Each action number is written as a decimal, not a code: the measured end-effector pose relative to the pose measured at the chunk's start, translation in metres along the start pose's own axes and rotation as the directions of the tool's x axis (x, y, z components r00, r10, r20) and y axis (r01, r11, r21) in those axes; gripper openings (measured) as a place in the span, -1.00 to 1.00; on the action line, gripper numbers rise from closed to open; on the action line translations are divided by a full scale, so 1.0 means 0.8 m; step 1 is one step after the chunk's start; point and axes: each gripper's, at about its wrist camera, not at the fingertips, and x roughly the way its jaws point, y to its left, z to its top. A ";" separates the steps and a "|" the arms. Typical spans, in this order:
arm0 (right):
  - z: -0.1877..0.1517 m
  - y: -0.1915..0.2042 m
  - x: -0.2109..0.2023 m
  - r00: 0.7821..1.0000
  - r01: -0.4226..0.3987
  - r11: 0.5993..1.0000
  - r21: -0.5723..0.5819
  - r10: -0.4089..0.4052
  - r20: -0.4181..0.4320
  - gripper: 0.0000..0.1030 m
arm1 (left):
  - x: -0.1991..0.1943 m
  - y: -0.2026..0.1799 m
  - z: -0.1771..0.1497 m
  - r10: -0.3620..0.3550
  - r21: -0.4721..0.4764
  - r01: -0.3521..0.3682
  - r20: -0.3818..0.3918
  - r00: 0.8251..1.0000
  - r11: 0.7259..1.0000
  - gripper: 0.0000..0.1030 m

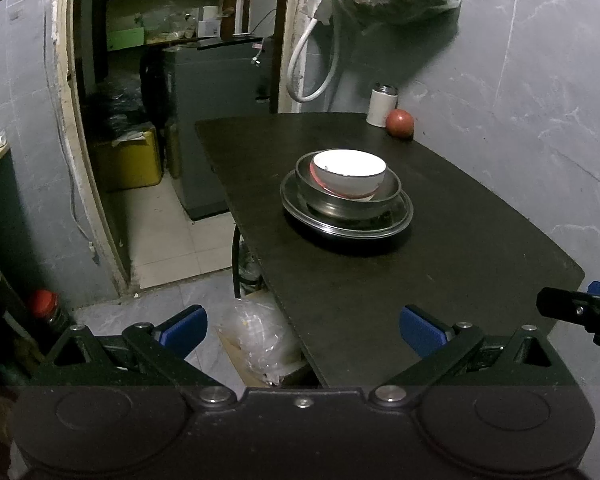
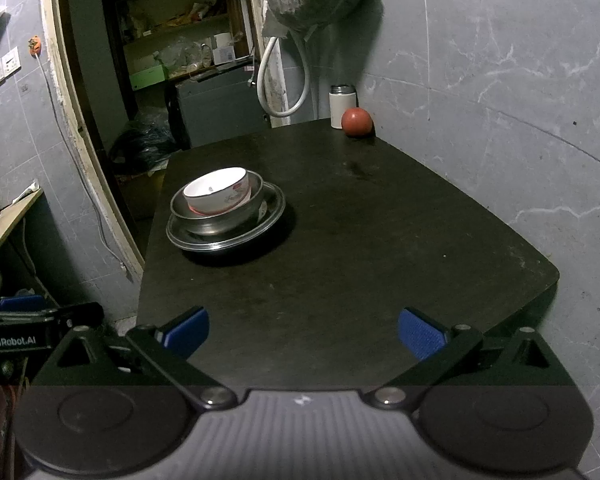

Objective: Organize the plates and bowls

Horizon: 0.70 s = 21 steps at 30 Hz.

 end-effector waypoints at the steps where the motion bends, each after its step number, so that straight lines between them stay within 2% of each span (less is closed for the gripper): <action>1: 0.000 0.000 0.000 1.000 0.000 1.000 -0.001 0.000 0.000 1.00 | 0.000 0.000 0.000 0.000 -0.001 0.000 -0.001 1.000 1.000 0.98; 21: -0.001 -0.006 0.006 1.000 -0.002 1.000 0.000 0.002 -0.011 1.00 | 0.005 0.003 0.002 -0.003 -0.001 0.003 -0.012 1.000 1.000 0.98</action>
